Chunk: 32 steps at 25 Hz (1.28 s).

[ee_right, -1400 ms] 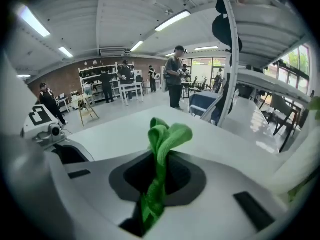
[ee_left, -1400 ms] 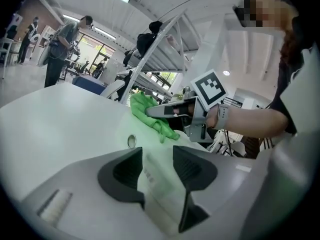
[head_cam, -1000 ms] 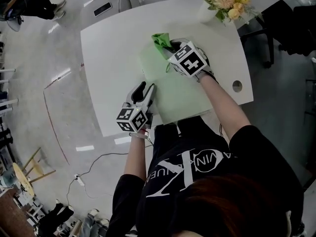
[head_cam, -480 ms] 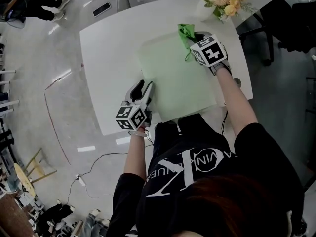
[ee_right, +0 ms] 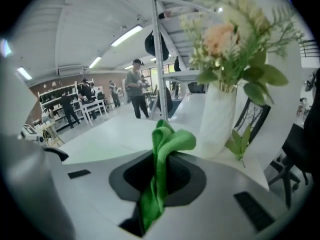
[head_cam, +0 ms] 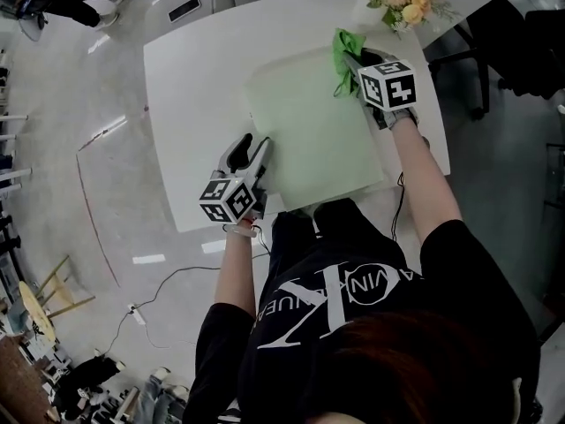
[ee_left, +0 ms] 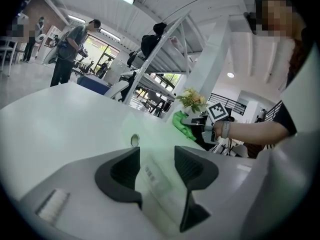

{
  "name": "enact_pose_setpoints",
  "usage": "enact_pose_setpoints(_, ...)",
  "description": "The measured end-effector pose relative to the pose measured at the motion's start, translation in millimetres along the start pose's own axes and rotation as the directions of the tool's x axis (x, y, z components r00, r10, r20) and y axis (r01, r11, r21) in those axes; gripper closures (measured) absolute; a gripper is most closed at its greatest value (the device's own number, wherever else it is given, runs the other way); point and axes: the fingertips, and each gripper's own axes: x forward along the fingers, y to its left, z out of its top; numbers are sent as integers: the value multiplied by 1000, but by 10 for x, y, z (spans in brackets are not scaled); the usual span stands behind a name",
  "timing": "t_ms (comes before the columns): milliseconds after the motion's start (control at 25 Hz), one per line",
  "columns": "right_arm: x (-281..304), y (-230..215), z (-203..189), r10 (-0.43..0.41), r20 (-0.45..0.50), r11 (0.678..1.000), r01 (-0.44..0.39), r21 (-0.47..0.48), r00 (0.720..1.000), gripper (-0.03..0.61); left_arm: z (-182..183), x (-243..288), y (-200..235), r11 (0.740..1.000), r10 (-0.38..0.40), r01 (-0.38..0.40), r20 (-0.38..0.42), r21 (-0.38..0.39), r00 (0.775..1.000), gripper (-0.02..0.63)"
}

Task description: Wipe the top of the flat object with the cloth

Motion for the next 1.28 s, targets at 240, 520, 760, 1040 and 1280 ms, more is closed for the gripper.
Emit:
enact_pose_setpoints(240, -292, 722, 112, 177, 59, 984, -175, -37, 982, 528, -72, -68, -47, 998, -60, 60, -30, 13, 998, 368)
enact_pose_setpoints(520, -319, 1780, 19, 423, 29, 906, -423, 6, 906, 528, -224, -134, -171, 996, -91, 92, -62, 13, 994, 365)
enact_pose_setpoints(760, -301, 2458, -4, 568, 5, 822, -568, 40, 823, 528, -320, -204, -203, 995, -94, 95, -77, 9, 993, 365)
enact_pose_setpoints(1040, -120, 2600, -272, 559, -133, 827, -562, 22, 818, 528, -360, -203, -241, 995, -96, 97, -78, 7, 992, 365)
enact_pose_setpoints(1280, -90, 2546, -369, 467, -231, 843, -508, -174, 854, 528, -372, -227, -234, 996, -85, 85, -85, -4, 993, 367)
